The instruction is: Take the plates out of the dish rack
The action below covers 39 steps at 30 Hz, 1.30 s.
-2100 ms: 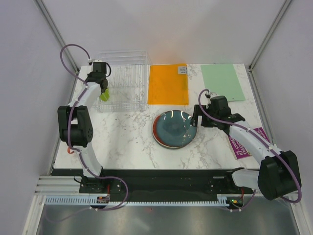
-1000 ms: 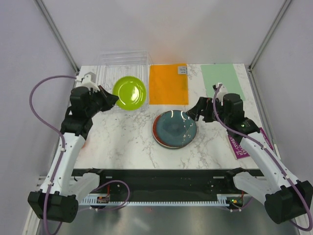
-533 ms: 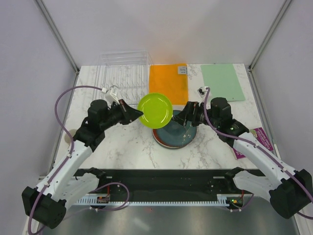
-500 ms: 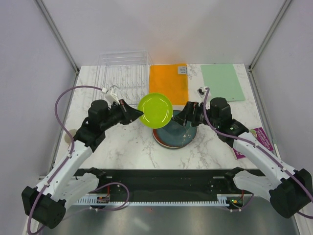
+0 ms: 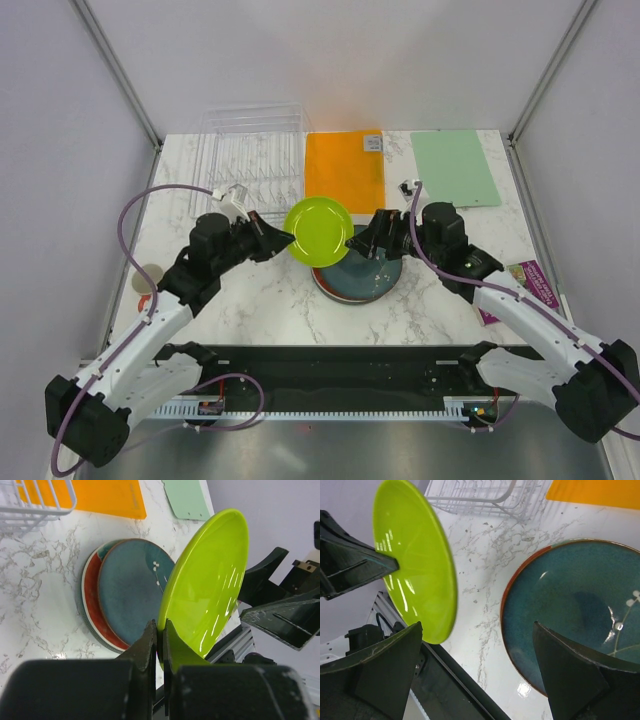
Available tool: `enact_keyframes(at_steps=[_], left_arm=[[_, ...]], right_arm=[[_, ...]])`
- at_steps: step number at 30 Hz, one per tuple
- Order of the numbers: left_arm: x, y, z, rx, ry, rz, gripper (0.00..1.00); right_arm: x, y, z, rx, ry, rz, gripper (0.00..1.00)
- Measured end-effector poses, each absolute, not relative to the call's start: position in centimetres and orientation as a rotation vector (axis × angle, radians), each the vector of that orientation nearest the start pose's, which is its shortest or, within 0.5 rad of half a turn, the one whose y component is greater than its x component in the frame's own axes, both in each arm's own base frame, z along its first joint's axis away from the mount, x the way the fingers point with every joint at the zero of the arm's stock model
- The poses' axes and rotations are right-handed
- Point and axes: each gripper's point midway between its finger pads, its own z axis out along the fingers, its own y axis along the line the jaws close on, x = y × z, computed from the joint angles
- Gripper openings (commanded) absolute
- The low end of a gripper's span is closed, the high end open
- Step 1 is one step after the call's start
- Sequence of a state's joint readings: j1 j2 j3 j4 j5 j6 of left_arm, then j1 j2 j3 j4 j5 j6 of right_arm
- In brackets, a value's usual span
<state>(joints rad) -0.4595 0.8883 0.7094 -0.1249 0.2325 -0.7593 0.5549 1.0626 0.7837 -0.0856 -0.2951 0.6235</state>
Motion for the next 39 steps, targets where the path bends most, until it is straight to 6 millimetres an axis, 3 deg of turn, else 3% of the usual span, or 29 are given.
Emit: enact_keyframes(at_steps=[5,10,15,19,23,24,25,29,32,39], left_arm=[[25.4,-20.8,22.2,-0.124,2.035,-1.033,0.02],[25.3,-21.1,22.1,-0.120,2.038,-1.039,0.02],[24.9,-22.0,22.1,-0.098,2.039,-1.060,0.02],[24.5,-22.9,21.8,-0.069,2.051,-1.078,0.02],[24.7,-22.6,20.5,-0.097,2.079,-1.049,0.02],[24.6,-22.7,20.4,-0.096,2.078,-1.050,0.22],[24.6,-22.7,20.4,-0.096,2.077,-1.050,0.32],[24.6,-22.7,20.2,-0.098,2.077,-1.039,0.65],[24.6,-21.9,19.5,-0.121,2.093,-0.977,0.69],[24.8,-17.4,18.1,-0.229,2.101,-0.712,0.70]], right_arm=[[25.5,25.2,22.8,-0.162,2.037,1.066,0.98],[25.7,25.5,22.2,-0.167,2.052,1.072,0.95],[25.9,26.3,21.4,-0.176,2.066,1.095,0.66],[26.0,26.9,21.0,-0.192,2.074,1.117,0.00],[25.9,27.2,20.9,-0.185,2.082,1.143,0.00],[25.8,27.1,20.7,-0.181,2.090,1.141,0.00],[25.9,27.1,20.6,-0.181,2.090,1.138,0.00],[25.9,26.3,20.1,-0.176,2.105,1.056,0.00],[26.3,24.7,19.2,-0.149,2.128,0.938,0.00],[26.9,21.7,16.8,-0.107,2.204,0.724,0.00]])
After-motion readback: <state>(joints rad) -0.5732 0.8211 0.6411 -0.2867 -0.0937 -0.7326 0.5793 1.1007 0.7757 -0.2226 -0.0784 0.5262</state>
